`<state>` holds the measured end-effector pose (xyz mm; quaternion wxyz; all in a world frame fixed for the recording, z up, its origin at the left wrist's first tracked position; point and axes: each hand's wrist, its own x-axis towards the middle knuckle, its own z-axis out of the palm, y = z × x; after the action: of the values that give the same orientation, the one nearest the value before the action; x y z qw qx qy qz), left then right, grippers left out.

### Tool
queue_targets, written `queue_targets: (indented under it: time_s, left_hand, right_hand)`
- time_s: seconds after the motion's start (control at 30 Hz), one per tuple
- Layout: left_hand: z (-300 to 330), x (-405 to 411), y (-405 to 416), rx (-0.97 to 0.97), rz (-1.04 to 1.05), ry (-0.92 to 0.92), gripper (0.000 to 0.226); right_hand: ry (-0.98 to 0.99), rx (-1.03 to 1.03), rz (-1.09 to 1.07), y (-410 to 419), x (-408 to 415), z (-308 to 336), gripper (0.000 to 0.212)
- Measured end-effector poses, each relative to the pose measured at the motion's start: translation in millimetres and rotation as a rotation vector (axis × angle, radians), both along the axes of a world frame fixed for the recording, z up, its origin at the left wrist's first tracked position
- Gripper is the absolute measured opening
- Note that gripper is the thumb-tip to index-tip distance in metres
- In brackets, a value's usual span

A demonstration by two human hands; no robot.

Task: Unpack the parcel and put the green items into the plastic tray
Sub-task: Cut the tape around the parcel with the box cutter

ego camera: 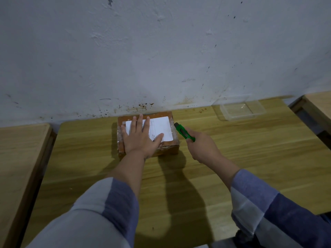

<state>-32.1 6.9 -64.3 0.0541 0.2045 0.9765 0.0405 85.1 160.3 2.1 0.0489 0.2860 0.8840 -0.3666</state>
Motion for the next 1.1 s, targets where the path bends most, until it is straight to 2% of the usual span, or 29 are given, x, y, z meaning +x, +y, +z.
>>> queue_targets:
  time_s: [0.4, 0.73, 1.1]
  left_hand:
    - [2, 0, 0, -0.014, 0.001, 0.001, 0.083]
    - [3, 2, 0, -0.014, 0.01, 0.001, 0.084]
    - [4, 6, -1, -0.01, -0.004, 0.001, 0.084]
  right_hand:
    - [-0.023, -0.041, -0.001, -4, 20, 8, 0.049]
    - [-0.116, 0.24, 0.07, -20, 41, 10, 0.053]
    - [-0.12, 0.261, 0.099, -23, 63, 13, 0.054]
